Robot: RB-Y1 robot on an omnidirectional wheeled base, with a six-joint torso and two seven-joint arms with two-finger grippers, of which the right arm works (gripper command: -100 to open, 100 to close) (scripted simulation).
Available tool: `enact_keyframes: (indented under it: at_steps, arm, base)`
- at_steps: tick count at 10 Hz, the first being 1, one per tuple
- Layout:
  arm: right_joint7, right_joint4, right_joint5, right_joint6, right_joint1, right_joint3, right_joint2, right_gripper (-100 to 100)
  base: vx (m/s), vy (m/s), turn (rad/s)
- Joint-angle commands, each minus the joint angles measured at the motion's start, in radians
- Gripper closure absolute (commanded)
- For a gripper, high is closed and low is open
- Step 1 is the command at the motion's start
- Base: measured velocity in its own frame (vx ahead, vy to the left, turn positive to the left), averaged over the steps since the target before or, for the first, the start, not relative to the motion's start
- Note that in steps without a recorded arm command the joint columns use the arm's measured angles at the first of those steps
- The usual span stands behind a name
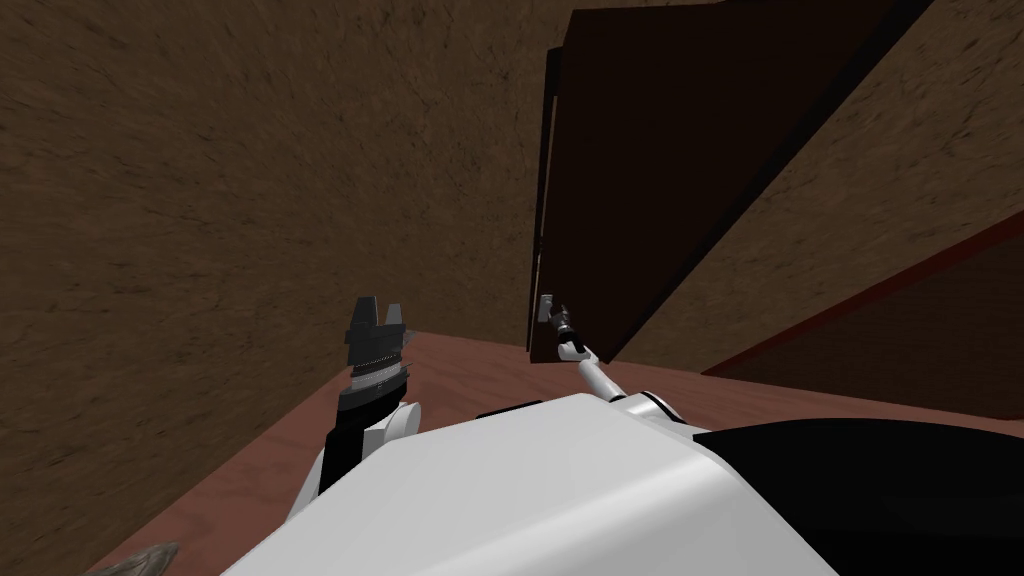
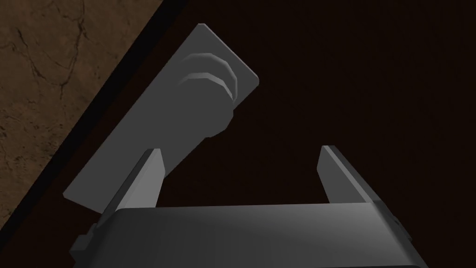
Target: Pull the door open
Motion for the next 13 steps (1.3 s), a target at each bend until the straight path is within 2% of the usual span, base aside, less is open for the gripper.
enact_keyframes:
  at_steps: [1,2,3,5,6,8,9,13]
  arm:
    - [-0.048,0.001,-0.028,0.005,-0.008,0.001,0.016,-100]
    - [-0.075,-0.001,-0.052,0.011,-0.014,0.001,0.030,-100]
    - [-0.082,-0.001,-0.052,0.011,-0.014,0.001,0.030,-100]
    - [-0.142,-0.003,-0.099,0.023,-0.026,0.001,0.058,-100]
    - [-0.149,-0.003,-0.099,0.023,-0.026,0.001,0.058,-100]
    - [-0.206,-0.006,-0.142,0.033,-0.038,0.001,0.085,-100]
    - [-0.211,-0.006,-0.142,0.033,-0.038,0.001,0.085,-100]
    - [-0.313,-0.010,-0.213,0.050,-0.057,0.001,0.128,-100]
  base:
    - [-0.058,-0.029,0.033]
    - [-0.087,-0.044,0.053]
    - [-0.057,-0.032,0.022]
    - [-0.065,-0.039,0.045]
    - [-0.054,-0.040,0.019]
    - [-0.079,-0.037,0.034]
    - [-0.059,-0.026,0.020]
    - [-0.072,-0.035,0.041]
